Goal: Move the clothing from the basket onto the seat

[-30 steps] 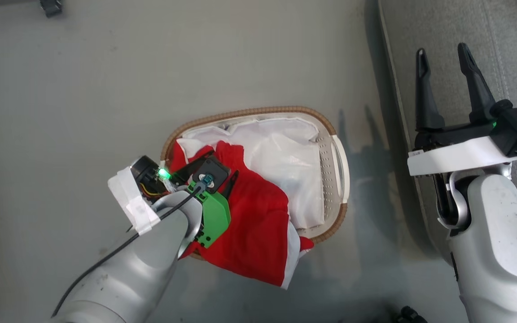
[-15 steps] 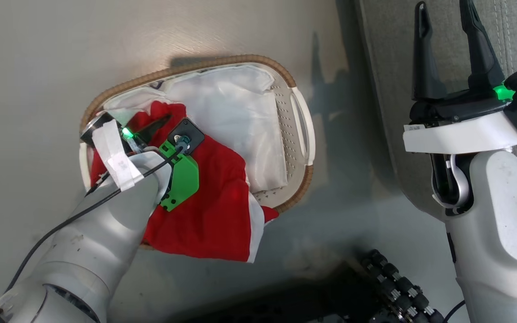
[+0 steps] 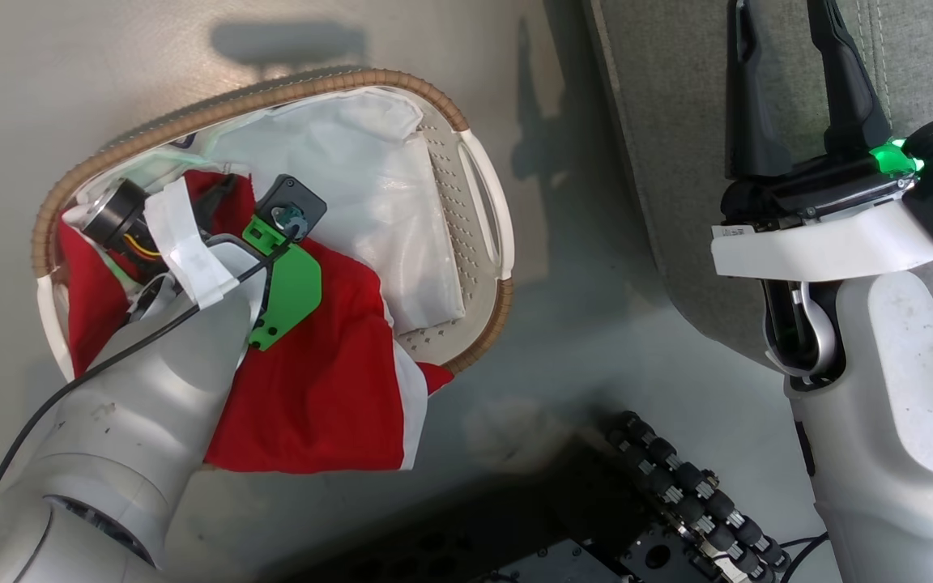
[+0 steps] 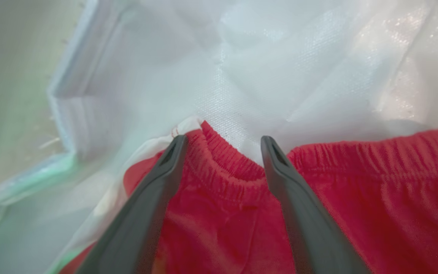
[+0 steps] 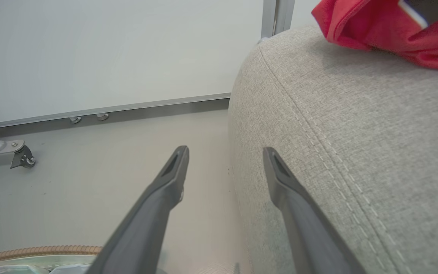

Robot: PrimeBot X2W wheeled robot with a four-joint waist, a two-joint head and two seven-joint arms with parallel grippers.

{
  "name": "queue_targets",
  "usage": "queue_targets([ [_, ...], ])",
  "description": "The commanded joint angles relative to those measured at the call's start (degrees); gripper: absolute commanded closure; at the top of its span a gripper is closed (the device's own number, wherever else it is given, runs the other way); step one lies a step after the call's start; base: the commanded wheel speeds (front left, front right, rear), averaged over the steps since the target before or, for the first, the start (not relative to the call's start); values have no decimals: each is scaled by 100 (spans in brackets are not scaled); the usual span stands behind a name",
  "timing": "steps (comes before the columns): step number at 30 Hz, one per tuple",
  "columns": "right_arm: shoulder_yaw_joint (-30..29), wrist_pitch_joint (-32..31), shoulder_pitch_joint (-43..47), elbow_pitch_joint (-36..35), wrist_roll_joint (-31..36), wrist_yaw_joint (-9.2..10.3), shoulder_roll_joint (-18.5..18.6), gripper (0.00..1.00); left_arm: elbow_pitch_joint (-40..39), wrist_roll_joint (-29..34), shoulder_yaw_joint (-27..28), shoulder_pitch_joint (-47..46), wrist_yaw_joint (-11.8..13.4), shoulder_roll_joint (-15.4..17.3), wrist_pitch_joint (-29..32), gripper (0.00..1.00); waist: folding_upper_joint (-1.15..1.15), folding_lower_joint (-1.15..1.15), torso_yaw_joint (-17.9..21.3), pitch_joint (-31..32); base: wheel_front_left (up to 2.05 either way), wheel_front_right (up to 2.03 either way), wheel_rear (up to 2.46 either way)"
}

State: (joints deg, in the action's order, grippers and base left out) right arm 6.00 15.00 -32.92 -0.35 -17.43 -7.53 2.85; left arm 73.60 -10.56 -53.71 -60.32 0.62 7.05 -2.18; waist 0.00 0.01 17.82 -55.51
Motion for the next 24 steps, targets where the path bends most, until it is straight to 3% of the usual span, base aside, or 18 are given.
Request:
queue_targets([
  [1,6,28,-30,-28,-38,8,8,0,17,-27,-1,-97,92,85,81,0,0,-1,49,-38,0,0,0],
  [12,28,28,-16,-31,-133,8,9,0,32,26,-118,-70,592,215,516,0,0,-1,55,-25,0,0,0],
  [17,60,28,-33,-35,-162,8,8,0,37,-68,-96,-49,665,244,624,0,0,-1,57,-48,0,0,0],
  [18,65,28,-34,-36,-169,8,8,0,37,-86,-93,-42,666,247,625,7,0,-1,60,-54,0,0,0],
  [20,68,28,-33,-28,-182,8,9,0,37,-148,-70,-25,624,238,587,60,0,-1,63,-61,0,0,0],
  [21,65,28,-32,-18,-180,8,9,0,35,-171,-65,-20,609,227,555,100,0,-1,61,-61,0,0,0],
  [24,36,28,-29,26,-166,8,9,0,30,-203,-72,-16,597,175,455,100,0,-1,45,-36,0,0,0],
])
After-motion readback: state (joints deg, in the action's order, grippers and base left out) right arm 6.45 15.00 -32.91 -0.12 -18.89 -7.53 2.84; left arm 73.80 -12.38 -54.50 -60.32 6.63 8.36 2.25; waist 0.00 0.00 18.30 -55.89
